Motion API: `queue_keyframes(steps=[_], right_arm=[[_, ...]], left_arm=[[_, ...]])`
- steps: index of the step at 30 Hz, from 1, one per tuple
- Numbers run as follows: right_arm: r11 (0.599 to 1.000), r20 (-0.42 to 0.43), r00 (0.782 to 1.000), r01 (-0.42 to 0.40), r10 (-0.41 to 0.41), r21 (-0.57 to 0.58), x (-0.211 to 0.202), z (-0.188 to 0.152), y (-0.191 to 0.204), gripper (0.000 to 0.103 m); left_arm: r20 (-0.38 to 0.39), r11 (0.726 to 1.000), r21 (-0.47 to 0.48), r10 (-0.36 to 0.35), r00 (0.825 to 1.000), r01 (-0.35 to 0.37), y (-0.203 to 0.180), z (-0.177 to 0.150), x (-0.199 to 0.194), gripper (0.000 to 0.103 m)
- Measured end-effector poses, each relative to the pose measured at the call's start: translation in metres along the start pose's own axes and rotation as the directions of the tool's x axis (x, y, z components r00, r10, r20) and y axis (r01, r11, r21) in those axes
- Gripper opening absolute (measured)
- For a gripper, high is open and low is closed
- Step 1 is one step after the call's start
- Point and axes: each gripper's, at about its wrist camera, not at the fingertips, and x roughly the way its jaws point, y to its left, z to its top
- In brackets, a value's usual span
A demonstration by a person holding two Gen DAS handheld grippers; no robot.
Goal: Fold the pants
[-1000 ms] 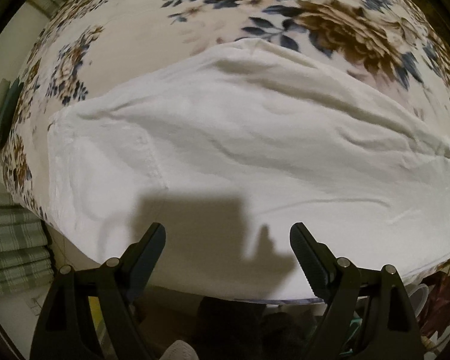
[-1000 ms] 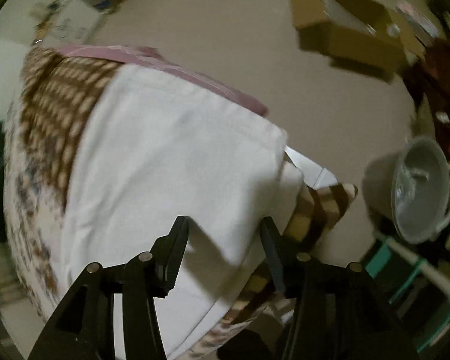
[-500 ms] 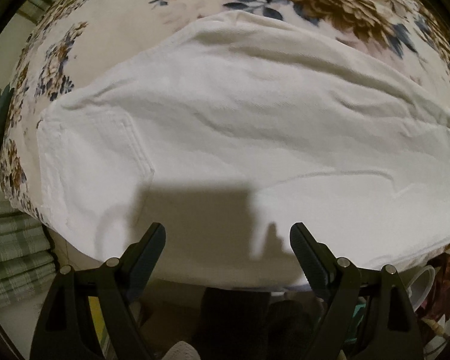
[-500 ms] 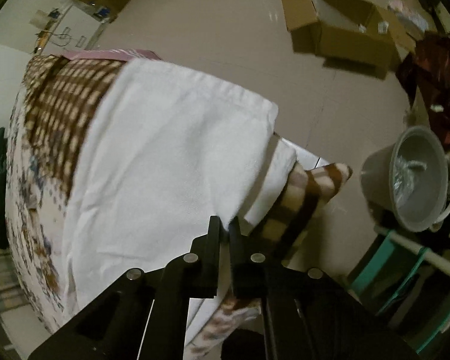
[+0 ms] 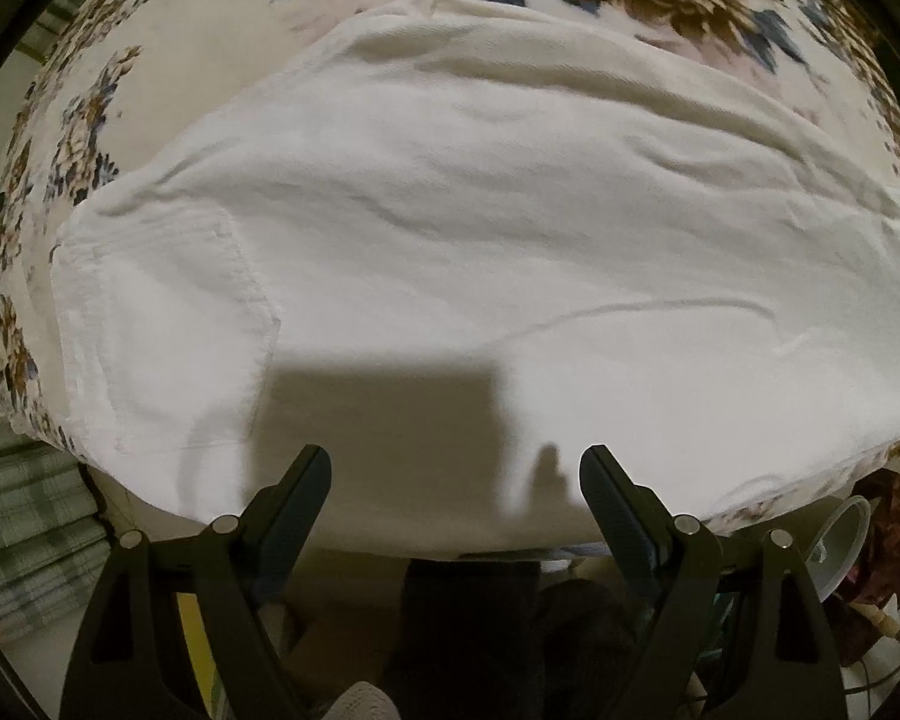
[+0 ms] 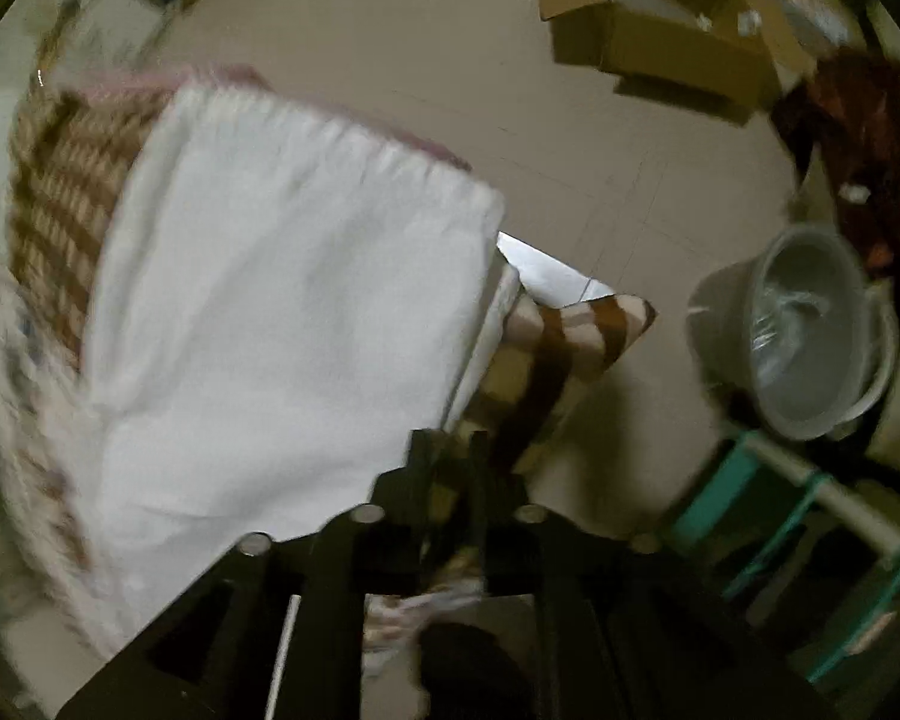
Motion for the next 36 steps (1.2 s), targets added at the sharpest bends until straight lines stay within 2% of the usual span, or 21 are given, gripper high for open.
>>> queue_keyframes(steps=[1,3,5,8,11,12,13,16,18,19,20,21,22,25,27,29,32,36], right_arm=[[0.999,0.014,0.999,-0.035,0.035,0.017,-0.004,0.000,-0.004,0.035],[0.994,0.052,0.993,-0.107,0.106,0.029,-0.014,-0.003,-0.011,0.036],[0.989,0.048,0.989,-0.143,0.142,0.021,-0.014,-0.006,-0.011,0.036],[0.990,0.036,0.990,-0.139,0.137,0.039,-0.005,-0.007,-0.010,0.036],[0.989,0.084,0.988,-0.134,0.129,0.057,-0.003,-0.002,-0.009,0.037],[0.989,0.099,0.986,-0.138,0.132,0.061,-0.002,0.001,-0.010,0.043],[0.989,0.098,0.988,-0.128,0.121,0.069,0.001,0.004,-0.011,0.045],[0.985,0.070,0.991,-0.125,0.117,0.120,0.010,0.009,-0.022,0.045],[0.972,0.063,0.984,-0.177,0.169,0.155,0.015,0.005,-0.034,0.046],[0.963,0.065,0.977,-0.211,0.202,0.170,0.018,0.003,-0.039,0.047],[0.952,0.081,0.969,-0.245,0.234,0.181,0.020,0.001,-0.042,0.053],[0.938,0.104,0.955,-0.292,0.277,0.187,0.022,0.000,-0.047,0.060],[0.915,0.142,0.931,-0.358,0.336,0.183,0.023,-0.001,-0.051,0.061],[0.873,0.213,0.875,-0.467,0.434,0.139,0.028,0.000,-0.057,0.063],[0.843,0.240,0.840,-0.523,0.486,0.125,0.032,0.003,-0.059,0.063],[0.824,0.251,0.818,-0.556,0.518,0.111,0.036,0.009,-0.061,0.063],[0.802,0.255,0.793,-0.590,0.554,0.094,0.041,0.023,-0.060,0.063],[0.803,0.245,0.791,-0.592,0.561,0.072,0.048,0.045,-0.056,0.063]], left_arm=[[0.004,1.000,0.004,-0.007,1.000,0.007,-0.002,-0.001,-0.001,0.085],[0.012,1.000,0.014,-0.016,1.000,0.016,-0.006,-0.004,-0.001,0.085],[0.010,0.999,0.025,-0.024,1.000,0.024,-0.011,-0.005,0.001,0.085],[0.002,0.998,0.037,-0.046,0.999,0.046,-0.022,-0.003,0.006,0.085],[0.043,0.996,0.070,-0.062,0.997,0.059,-0.040,0.011,0.000,0.085],[0.065,0.995,0.083,-0.067,0.996,0.061,-0.045,0.017,-0.003,0.085],[0.084,0.994,0.097,-0.068,0.994,0.059,-0.051,0.022,-0.004,0.085],[0.140,0.991,0.133,-0.033,0.990,0.014,-0.068,0.046,0.000,0.085],[0.142,0.992,0.129,-0.013,0.990,-0.006,-0.072,0.064,0.014,0.085],[0.133,0.992,0.125,-0.012,0.991,-0.005,-0.072,0.072,0.022,0.086],[0.113,0.993,0.121,-0.015,0.993,0.001,-0.073,0.078,0.030,0.089],[0.100,0.993,0.115,-0.021,0.995,0.010,-0.068,0.084,0.034,0.091],[0.091,0.994,0.106,-0.032,0.995,0.023,-0.065,0.086,0.037,0.093],[0.093,0.992,0.119,-0.045,0.995,0.034,-0.062,0.084,0.035,0.094],[0.085,0.991,0.126,-0.050,0.995,0.039,-0.048,0.096,0.033,0.095],[0.065,0.992,0.119,-0.059,0.996,0.051,-0.039,0.090,0.035,0.098],[0.045,0.993,0.094,-0.071,0.996,0.067,-0.021,0.079,0.050,0.103],[0.040,0.993,0.090,-0.074,0.996,0.070,-0.014,0.082,0.061,0.103]])
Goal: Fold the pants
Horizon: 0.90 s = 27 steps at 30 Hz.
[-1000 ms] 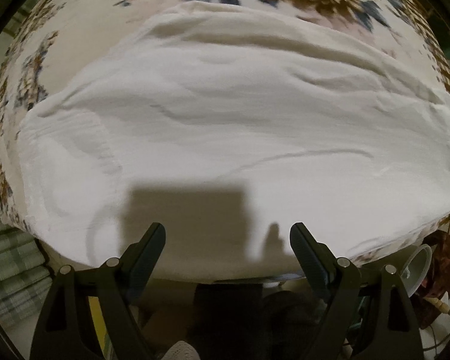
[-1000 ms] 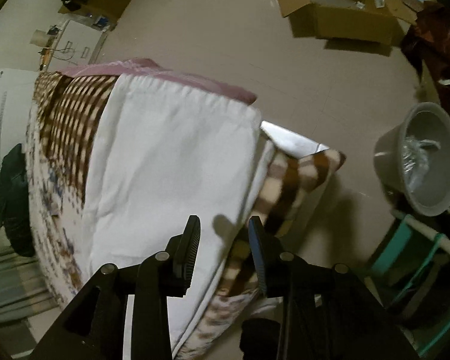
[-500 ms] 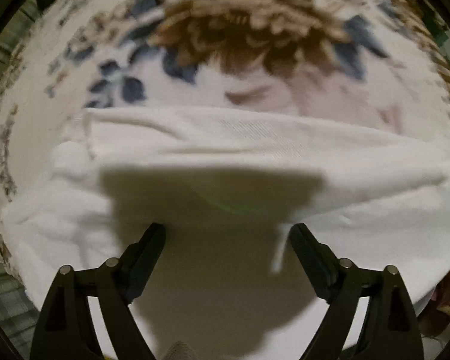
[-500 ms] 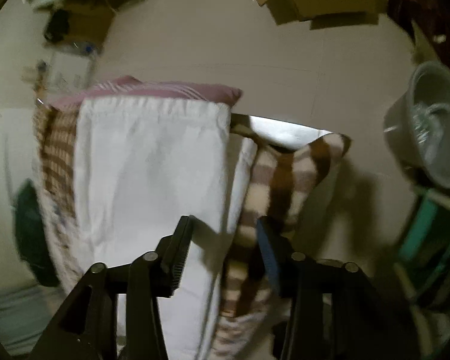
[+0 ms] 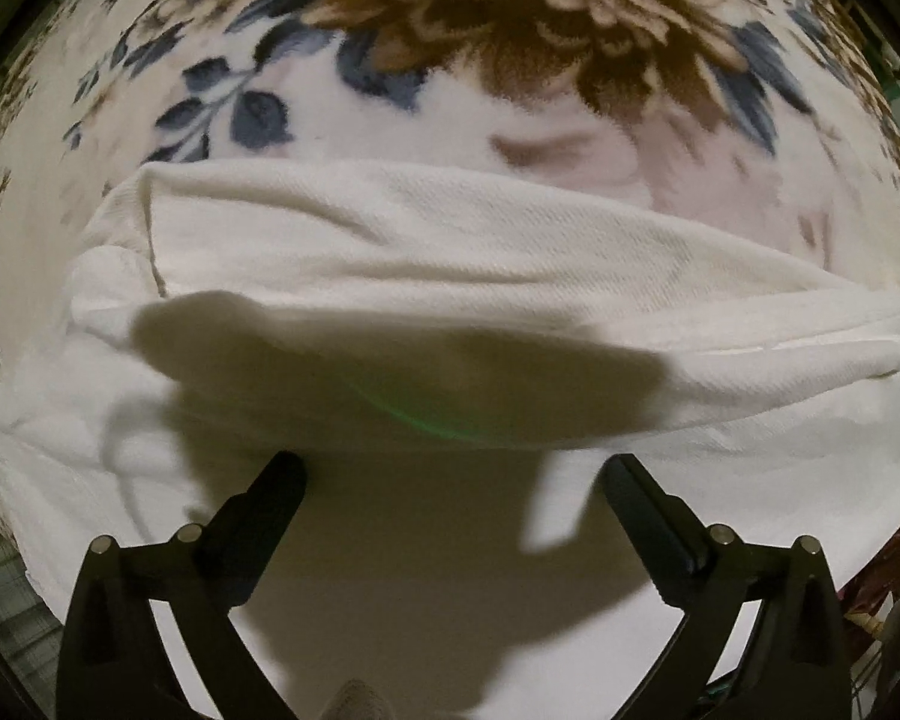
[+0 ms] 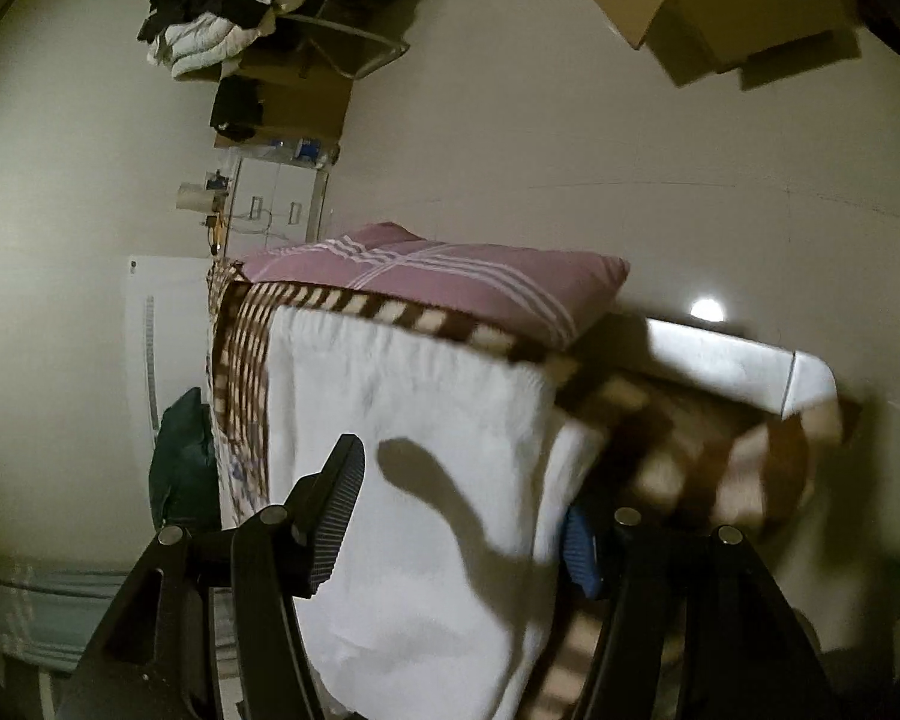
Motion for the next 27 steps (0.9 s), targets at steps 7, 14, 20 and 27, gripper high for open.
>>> queue_keyframes(steps=[7,14,20,27], right_arm=[[0.997,-0.028,0.996,-0.080,0.080,-0.018,0.007,0.019,0.000,0.063],[0.990,-0.069,0.997,-0.052,0.044,-0.128,0.019,0.003,0.010,0.063],[0.988,-0.009,0.999,0.041,-0.043,-0.150,0.017,0.001,0.023,0.017],[0.972,-0.001,0.995,0.097,-0.100,-0.214,0.018,-0.005,0.039,0.013]], left_arm=[[0.024,1.000,0.001,-0.012,1.000,0.012,0.000,-0.007,0.005,0.103],[0.056,1.000,-0.008,-0.003,0.998,0.004,-0.014,-0.015,-0.001,0.103],[0.069,1.000,-0.010,-0.005,0.998,0.006,-0.018,-0.026,-0.006,0.103],[0.088,1.000,-0.007,-0.021,0.996,0.022,-0.020,-0.038,-0.018,0.103]])
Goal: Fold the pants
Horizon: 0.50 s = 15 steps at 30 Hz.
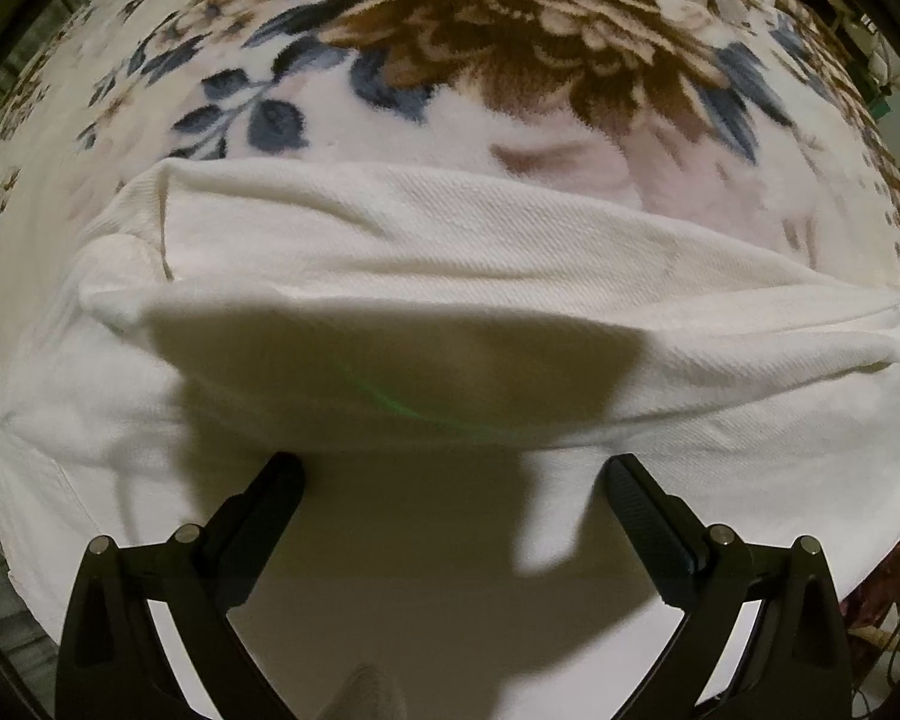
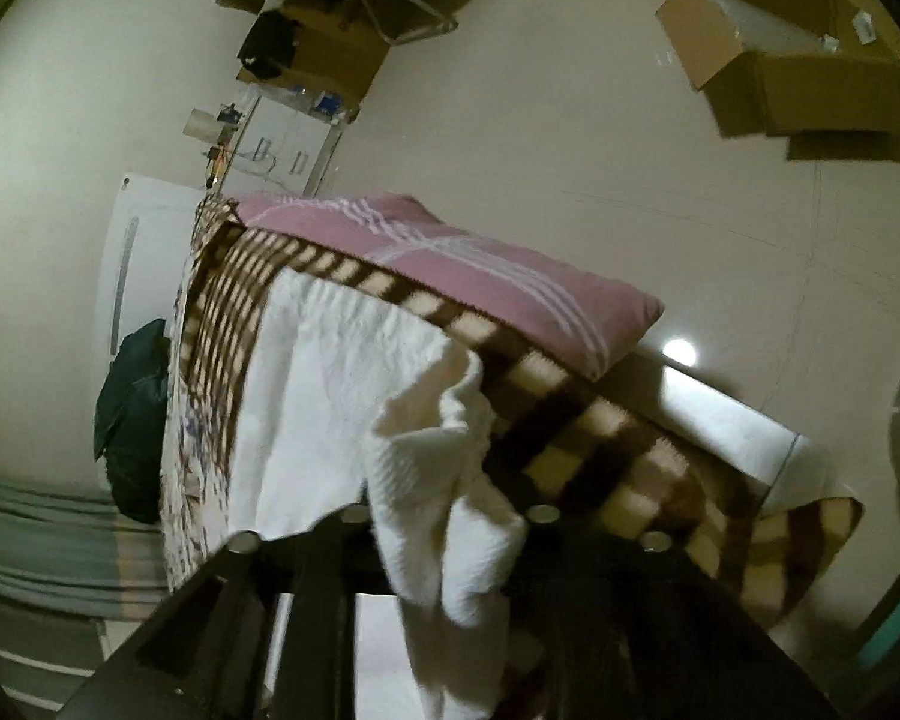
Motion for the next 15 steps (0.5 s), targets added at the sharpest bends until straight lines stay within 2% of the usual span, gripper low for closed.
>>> queue_keyframes(steps=[2,4,9,12,15], right_arm=[[0.999,0.034,0.999,0.012,-0.011,-0.031,-0.014,-0.004,0.015,0.012],[0.998,0.060,0.998,-0.001,0.005,-0.062,-0.032,-0.010,0.034,0.011],[0.978,0.087,0.994,-0.048,0.067,-0.203,-0.076,-0.042,0.113,0.011],[0.954,0.072,0.992,-0.083,0.108,-0.288,-0.092,-0.077,0.163,0.011],[0.922,0.019,0.990,-0.122,0.139,-0.367,-0.092,-0.126,0.216,0.011]], left_arm=[[0.002,1.000,-0.009,-0.012,1.000,0.012,0.001,-0.002,-0.007,0.103],[0.019,0.998,-0.031,-0.053,0.998,0.053,0.004,-0.003,-0.020,0.103],[0.069,0.989,-0.055,-0.132,0.989,0.136,0.019,-0.014,-0.059,0.103],[0.099,0.981,-0.072,-0.173,0.980,0.181,0.039,-0.025,-0.086,0.103],[0.127,0.974,-0.114,-0.182,0.975,0.196,0.076,-0.041,-0.111,0.103]])
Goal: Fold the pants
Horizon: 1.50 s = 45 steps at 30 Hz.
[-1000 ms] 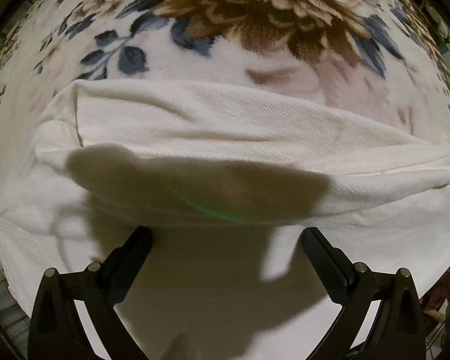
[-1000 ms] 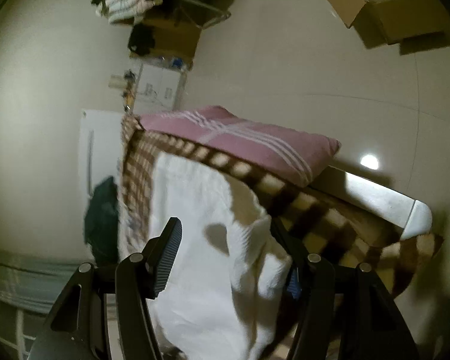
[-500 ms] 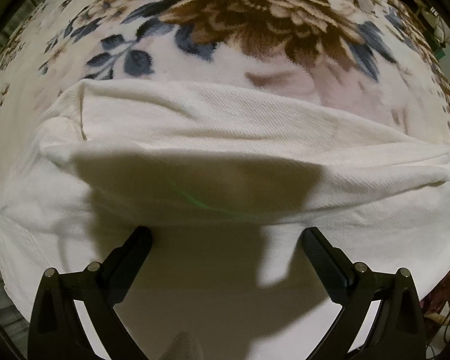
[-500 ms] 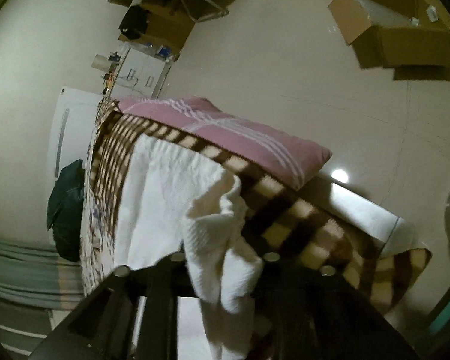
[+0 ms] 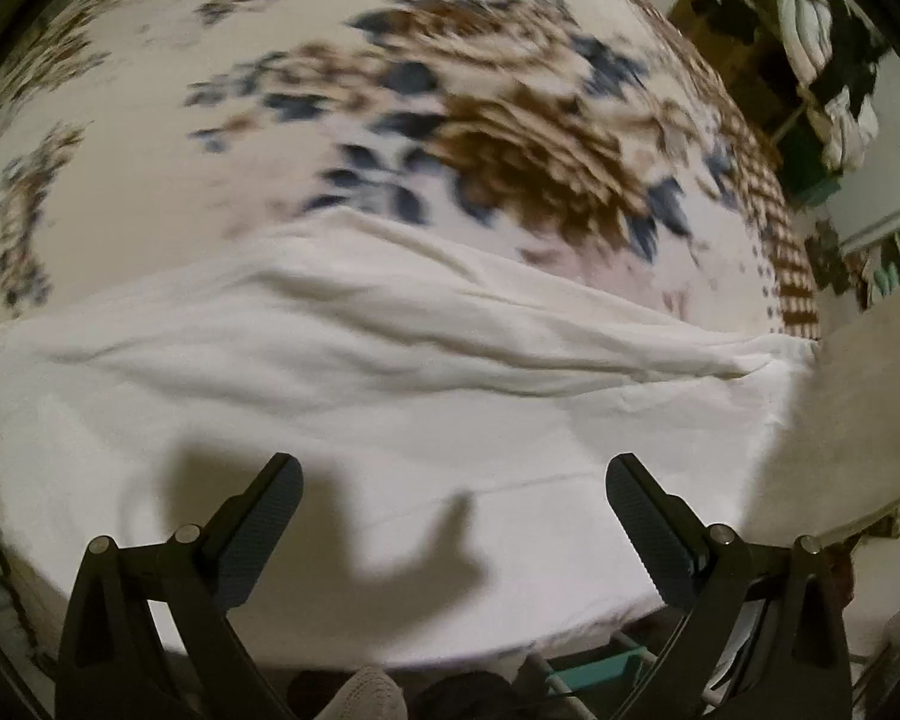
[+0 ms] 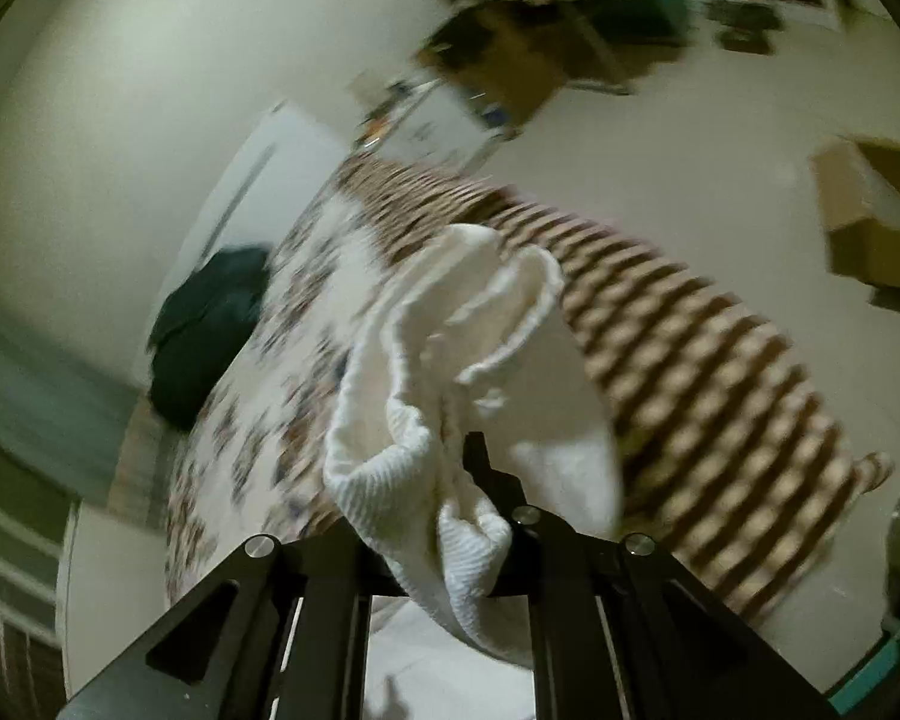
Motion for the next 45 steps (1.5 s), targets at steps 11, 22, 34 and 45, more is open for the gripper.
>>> queue_keyframes(steps=[11,22,34,45], right_arm=[[0.934,-0.366,0.930,-0.143,0.015,-0.326,0.116,-0.234,0.163,0.010],[0.844,-0.525,0.827,-0.126,-0.201,-0.521,0.209,-0.370,0.182,0.062],[0.959,-0.511,0.839,0.040,-0.185,-0.281,0.135,-0.267,0.087,0.067],[0.952,-0.434,0.850,0.232,-0.298,-0.199,0.111,-0.207,0.018,0.068]], left_arm=[[0.004,0.975,-0.205,0.086,0.996,-0.083,0.168,-0.058,-0.048,0.103],[-0.030,0.941,-0.316,0.121,0.992,-0.124,0.259,-0.089,-0.037,0.103],[0.050,0.993,-0.079,0.096,0.994,-0.091,0.141,-0.004,0.001,0.103],[0.053,1.000,-0.021,0.002,0.999,-0.001,0.111,0.007,0.035,0.017]])
